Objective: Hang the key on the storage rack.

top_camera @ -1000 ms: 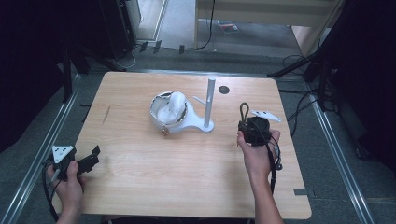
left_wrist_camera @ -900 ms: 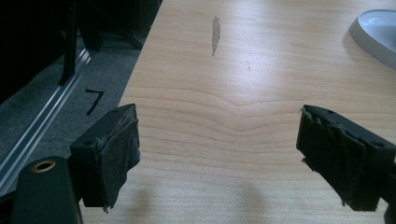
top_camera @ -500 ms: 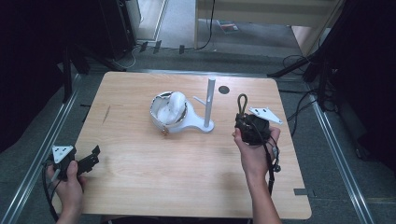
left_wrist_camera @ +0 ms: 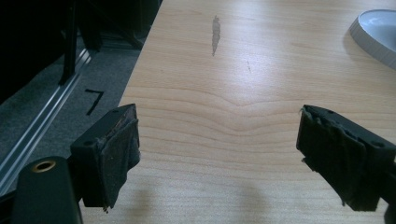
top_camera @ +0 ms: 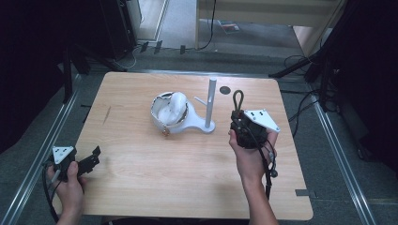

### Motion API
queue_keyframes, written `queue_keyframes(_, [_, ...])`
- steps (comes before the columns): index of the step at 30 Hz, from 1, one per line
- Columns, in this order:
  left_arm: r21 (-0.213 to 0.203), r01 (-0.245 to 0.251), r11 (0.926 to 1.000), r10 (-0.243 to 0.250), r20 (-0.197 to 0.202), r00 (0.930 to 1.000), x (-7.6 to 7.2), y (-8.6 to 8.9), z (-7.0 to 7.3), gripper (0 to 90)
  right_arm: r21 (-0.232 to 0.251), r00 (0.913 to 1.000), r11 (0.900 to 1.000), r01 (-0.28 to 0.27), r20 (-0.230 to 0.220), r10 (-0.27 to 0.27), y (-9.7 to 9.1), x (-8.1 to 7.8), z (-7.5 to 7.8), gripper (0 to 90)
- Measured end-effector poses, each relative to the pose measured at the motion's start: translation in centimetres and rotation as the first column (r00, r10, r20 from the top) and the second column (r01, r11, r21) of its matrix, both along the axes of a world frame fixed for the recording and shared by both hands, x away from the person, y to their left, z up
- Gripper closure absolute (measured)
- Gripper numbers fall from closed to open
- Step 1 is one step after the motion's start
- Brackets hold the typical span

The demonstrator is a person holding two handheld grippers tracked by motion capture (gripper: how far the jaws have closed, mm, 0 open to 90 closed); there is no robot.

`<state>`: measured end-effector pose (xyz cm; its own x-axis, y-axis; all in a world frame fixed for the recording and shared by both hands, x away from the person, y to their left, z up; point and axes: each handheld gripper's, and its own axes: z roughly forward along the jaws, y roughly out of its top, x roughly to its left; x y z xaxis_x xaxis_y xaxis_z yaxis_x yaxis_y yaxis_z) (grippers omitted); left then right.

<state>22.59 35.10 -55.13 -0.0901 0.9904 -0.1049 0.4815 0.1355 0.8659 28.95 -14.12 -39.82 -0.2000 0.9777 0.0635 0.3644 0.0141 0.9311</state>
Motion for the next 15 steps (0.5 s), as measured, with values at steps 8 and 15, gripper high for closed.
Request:
queue_keyframes(8, [-0.002,0.001,1.0,-0.001,-0.002,1.0,0.0,0.0,0.0,13.9,-0.027,0.9976,0.9995,-0.017,0.067,0.019,1.6,-1.4,0.2,71.8])
queue_keyframes(15, [-0.002,-0.001,1.0,0.001,-0.002,1.0,0.0,0.0,0.0,13.9,-0.043,0.9955,0.9985,-0.034,0.087,0.037,2.9,-2.2,0.2,71.8])
